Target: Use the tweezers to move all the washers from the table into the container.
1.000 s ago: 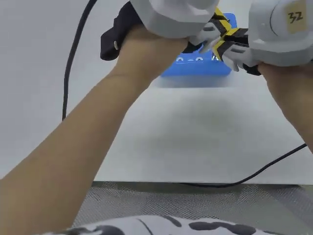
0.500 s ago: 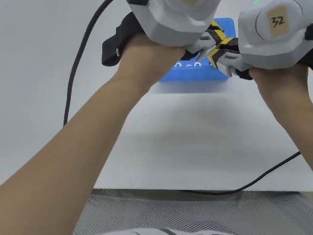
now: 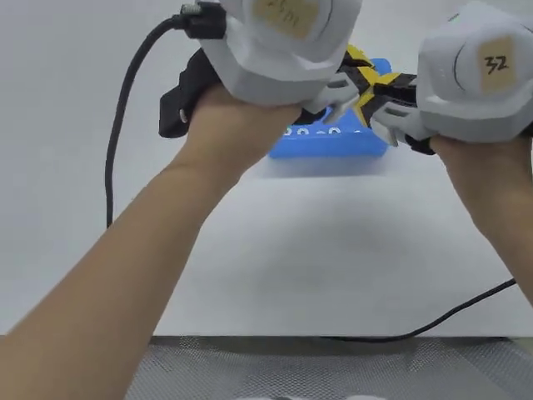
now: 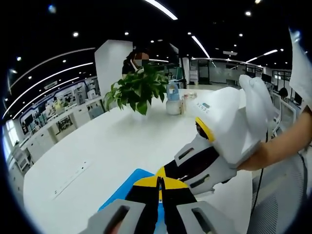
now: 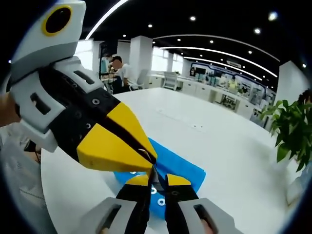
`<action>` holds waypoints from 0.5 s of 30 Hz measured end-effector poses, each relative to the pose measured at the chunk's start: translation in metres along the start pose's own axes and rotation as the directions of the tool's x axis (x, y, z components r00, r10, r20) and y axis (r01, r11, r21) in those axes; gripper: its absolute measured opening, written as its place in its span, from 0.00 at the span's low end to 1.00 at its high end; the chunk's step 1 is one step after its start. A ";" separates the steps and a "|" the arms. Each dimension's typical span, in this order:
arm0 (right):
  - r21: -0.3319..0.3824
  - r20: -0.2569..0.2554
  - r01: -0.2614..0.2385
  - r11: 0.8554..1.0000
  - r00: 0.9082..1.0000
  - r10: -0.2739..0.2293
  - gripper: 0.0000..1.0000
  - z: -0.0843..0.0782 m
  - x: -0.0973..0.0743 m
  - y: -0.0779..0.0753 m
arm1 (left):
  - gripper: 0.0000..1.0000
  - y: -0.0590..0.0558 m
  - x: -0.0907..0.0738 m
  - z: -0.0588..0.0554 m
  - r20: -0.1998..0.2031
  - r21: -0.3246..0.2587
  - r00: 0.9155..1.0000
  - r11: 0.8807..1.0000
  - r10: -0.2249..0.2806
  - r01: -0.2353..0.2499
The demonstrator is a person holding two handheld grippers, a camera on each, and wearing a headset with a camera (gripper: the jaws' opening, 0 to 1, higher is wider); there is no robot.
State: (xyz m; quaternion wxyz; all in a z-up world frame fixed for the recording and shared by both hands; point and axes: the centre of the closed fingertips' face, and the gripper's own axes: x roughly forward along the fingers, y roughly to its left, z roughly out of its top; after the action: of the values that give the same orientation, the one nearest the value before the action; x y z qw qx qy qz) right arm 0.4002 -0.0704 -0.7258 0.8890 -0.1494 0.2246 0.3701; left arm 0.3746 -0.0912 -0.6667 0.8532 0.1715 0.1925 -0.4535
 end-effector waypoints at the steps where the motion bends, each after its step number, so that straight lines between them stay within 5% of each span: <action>1: -0.015 0.010 0.007 1.000 1.000 -0.007 0.07 0.004 -0.005 0.003 | 0.00 -0.002 -0.003 0.002 0.004 0.001 1.000 1.000 0.002 -0.002; 9: -0.100 0.050 0.001 0.995 0.999 0.004 0.10 0.016 -0.039 0.025 | 0.00 -0.033 -0.035 0.012 0.009 0.109 1.000 0.994 -0.017 0.016; 15: -0.145 0.028 -0.063 0.987 0.997 0.068 0.15 0.005 -0.059 0.049 | 0.00 -0.061 -0.053 0.000 -0.046 0.211 0.995 0.973 -0.084 0.092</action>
State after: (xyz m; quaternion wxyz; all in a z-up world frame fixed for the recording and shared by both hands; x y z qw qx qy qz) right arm 0.3289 -0.0695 -0.6964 0.8668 -0.1995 0.1876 0.4167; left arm 0.2959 -0.0865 -0.6481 0.8053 0.2612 0.1659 -0.5058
